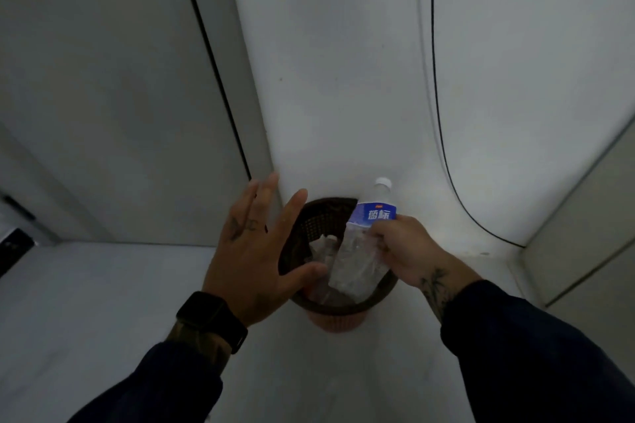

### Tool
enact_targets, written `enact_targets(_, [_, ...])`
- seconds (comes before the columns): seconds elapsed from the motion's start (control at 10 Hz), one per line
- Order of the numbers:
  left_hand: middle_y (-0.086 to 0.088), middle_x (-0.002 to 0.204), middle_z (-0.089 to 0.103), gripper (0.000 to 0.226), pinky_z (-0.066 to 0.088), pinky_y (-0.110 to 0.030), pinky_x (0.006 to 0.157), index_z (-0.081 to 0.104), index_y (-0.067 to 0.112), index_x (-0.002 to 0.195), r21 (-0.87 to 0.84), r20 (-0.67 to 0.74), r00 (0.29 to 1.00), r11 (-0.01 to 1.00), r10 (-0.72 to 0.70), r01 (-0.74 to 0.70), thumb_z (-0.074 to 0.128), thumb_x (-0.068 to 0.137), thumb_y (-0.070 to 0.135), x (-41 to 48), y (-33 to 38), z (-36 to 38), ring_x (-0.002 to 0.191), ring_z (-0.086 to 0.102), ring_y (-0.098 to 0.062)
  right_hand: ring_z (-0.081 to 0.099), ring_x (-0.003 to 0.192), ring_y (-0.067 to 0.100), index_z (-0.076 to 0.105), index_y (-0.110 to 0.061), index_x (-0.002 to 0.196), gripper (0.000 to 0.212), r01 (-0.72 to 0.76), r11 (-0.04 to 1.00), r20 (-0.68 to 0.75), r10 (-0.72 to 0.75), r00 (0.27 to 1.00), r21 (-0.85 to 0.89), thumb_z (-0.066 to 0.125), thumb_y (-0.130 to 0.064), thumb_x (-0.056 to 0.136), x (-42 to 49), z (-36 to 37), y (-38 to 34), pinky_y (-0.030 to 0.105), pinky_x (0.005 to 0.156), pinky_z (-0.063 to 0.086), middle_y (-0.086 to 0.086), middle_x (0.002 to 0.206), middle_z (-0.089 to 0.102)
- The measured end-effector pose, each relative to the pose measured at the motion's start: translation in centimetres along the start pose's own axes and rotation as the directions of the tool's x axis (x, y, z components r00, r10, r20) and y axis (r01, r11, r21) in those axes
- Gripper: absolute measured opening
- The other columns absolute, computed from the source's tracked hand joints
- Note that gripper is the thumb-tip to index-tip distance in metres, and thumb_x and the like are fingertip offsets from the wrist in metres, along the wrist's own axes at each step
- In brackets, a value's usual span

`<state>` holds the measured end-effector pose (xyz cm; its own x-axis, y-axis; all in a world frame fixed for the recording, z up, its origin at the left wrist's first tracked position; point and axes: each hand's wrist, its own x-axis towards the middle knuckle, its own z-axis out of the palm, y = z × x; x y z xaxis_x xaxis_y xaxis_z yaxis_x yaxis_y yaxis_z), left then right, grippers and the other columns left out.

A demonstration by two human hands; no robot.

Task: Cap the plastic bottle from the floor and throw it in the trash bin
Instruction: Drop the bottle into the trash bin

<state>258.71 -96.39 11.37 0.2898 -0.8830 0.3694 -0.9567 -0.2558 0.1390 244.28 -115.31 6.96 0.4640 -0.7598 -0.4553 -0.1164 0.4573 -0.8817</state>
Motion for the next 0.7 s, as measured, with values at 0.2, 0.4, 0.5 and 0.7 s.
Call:
enact_targets(0.2, [-0.007, 0.165, 0.003, 0.093, 0.015, -0.05, 0.119, -0.007, 0.046, 0.149, 0.001, 0.024, 0.998, 0.999, -0.05, 0.05, 0.033, 0.075, 0.085, -1.3, -1.3, 1.5, 0.151, -0.005, -0.027, 0.061, 0.074, 0.024, 0.065, -0.004, 0.088, 0.008, -0.065, 0.993, 0.017, 0.067, 0.998, -0.103, 0.061, -0.002, 0.081, 1.8, 0.7, 3.6, 0.041, 0.082, 0.051, 0.013, 0.083, 0.063])
enact_targets(0.4, [-0.006, 0.165, 0.001, 0.092, 0.012, -0.049, 0.119, -0.012, 0.049, 0.147, -0.003, 0.035, 0.997, 0.997, -0.072, 0.072, 0.03, 0.074, 0.087, -0.9, -2.0, 1.9, 0.151, -0.005, -0.027, 0.063, 0.101, 0.03, 0.073, -0.008, 0.108, 0.027, 0.161, 0.759, 0.139, -0.093, 0.986, -0.63, 0.058, -0.023, 0.091, 2.4, -0.8, 4.6, 0.031, 0.086, 0.048, 0.014, 0.106, 0.069])
enact_targets(0.5, [-0.006, 0.165, 0.001, 0.093, 0.013, -0.049, 0.119, -0.011, 0.049, 0.147, 0.006, 0.024, 0.998, 0.998, -0.062, 0.061, 0.031, 0.073, 0.086, -0.5, -2.1, 1.9, 0.151, -0.005, -0.027, 0.062, 0.094, 0.027, 0.074, -0.005, 0.098, 0.021, 0.129, 0.83, 0.095, -0.093, 0.991, -0.543, 0.058, -0.018, 0.091, 2.4, -0.9, 3.9, 0.028, 0.077, 0.047, 0.015, 0.1, 0.069])
enact_targets(0.7, [-0.006, 0.165, 0.002, 0.093, 0.016, -0.051, 0.118, -0.008, 0.049, 0.147, -0.01, -0.001, 0.999, 0.999, -0.033, 0.033, 0.03, 0.073, 0.088, 0.4, -1.9, 1.0, 0.151, -0.004, -0.027, 0.062, 0.076, 0.015, 0.061, -0.017, 0.09, 0.027, 0.006, 0.999, 0.064, -0.003, 0.998, -0.045, 0.074, -0.016, 0.066, 1.4, -0.2, 3.3, 0.026, 0.06, 0.053, 0.006, 0.088, 0.063])
